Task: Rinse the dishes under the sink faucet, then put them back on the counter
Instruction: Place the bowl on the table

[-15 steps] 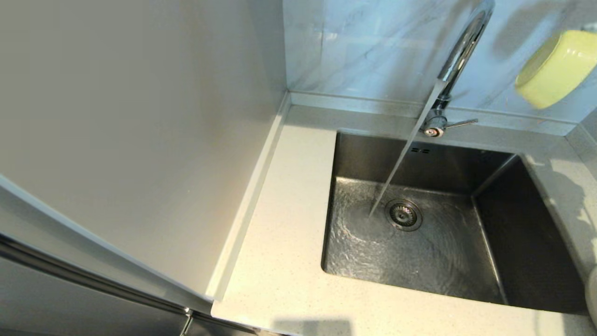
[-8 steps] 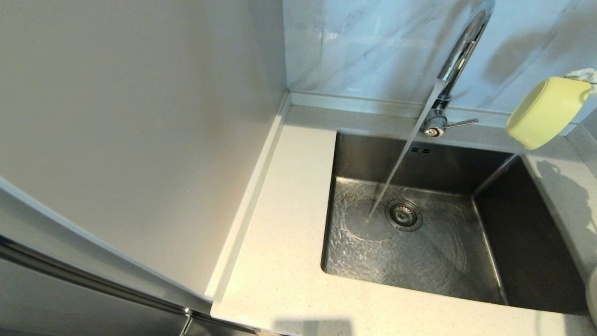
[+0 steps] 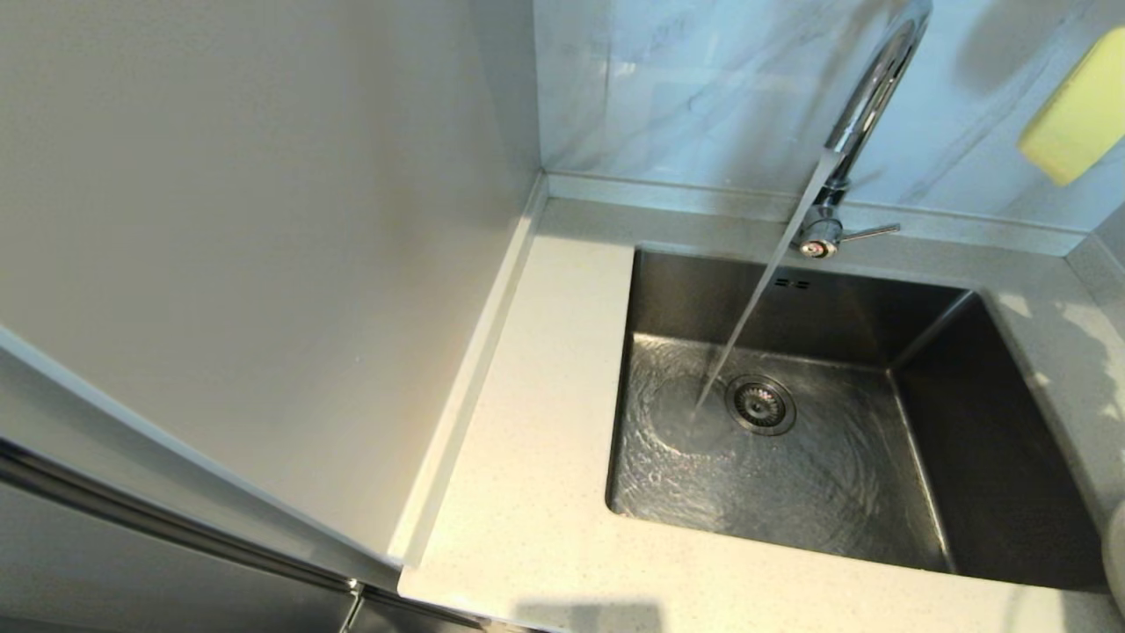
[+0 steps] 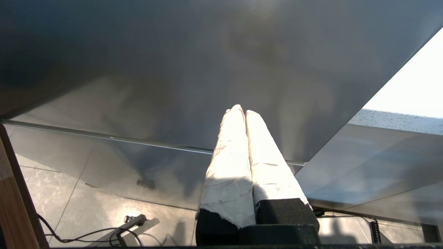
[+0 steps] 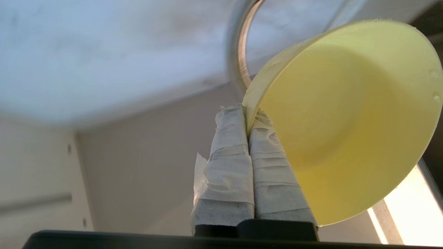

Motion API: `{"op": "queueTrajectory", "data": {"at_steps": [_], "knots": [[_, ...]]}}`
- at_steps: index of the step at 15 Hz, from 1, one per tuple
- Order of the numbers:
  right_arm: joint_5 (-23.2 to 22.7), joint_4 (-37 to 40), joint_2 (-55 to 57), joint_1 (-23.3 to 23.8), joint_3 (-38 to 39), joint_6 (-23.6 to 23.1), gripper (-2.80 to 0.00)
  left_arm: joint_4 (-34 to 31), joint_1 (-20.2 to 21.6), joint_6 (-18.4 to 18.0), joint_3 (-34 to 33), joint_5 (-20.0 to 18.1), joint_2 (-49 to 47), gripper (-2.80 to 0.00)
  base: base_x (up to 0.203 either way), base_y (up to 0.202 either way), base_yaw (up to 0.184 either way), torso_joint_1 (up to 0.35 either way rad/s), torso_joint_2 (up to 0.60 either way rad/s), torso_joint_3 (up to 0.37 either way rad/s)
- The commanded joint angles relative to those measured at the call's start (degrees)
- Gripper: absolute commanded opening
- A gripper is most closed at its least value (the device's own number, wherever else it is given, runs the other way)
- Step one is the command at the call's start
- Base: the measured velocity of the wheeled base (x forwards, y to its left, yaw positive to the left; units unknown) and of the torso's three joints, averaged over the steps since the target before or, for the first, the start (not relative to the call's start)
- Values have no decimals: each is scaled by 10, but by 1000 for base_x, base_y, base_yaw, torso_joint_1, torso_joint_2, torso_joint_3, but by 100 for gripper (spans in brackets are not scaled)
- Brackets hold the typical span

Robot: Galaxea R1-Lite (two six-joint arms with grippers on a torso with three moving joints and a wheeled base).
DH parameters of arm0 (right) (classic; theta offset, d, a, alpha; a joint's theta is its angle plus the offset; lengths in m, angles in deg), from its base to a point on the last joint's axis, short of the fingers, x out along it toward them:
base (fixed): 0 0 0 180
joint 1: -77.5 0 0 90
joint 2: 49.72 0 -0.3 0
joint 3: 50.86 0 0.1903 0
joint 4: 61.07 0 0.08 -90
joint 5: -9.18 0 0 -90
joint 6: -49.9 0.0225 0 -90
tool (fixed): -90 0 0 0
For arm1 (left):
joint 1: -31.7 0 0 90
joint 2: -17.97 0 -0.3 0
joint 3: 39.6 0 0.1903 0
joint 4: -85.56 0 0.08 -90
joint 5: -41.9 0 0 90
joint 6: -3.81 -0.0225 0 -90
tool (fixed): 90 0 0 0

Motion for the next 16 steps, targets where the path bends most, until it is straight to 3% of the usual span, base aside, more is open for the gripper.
{"op": "queueTrajectory", "data": {"at_steps": [1, 3, 5, 7, 11, 14, 16], "knots": [[15, 88, 16, -8, -17, -4, -280, 0, 0, 0, 0, 0, 0, -280, 0, 0, 0, 0, 0, 0], [81, 260, 34, -35, -41, -68, -280, 0, 0, 0, 0, 0, 0, -280, 0, 0, 0, 0, 0, 0], [213, 411, 45, -78, -55, -259, -280, 0, 0, 0, 0, 0, 0, -280, 0, 0, 0, 0, 0, 0], [285, 483, 41, -103, -59, -450, -280, 0, 0, 0, 0, 0, 0, -280, 0, 0, 0, 0, 0, 0], [310, 515, 20, -101, -39, -918, -280, 0, 0, 0, 0, 0, 0, -280, 0, 0, 0, 0, 0, 0], [272, 523, 6, -52, 12, -1180, -280, 0, 0, 0, 0, 0, 0, -280, 0, 0, 0, 0, 0, 0], [260, 537, 3, -9, 55, -1296, -280, 0, 0, 0, 0, 0, 0, -280, 0, 0, 0, 0, 0, 0]]}}
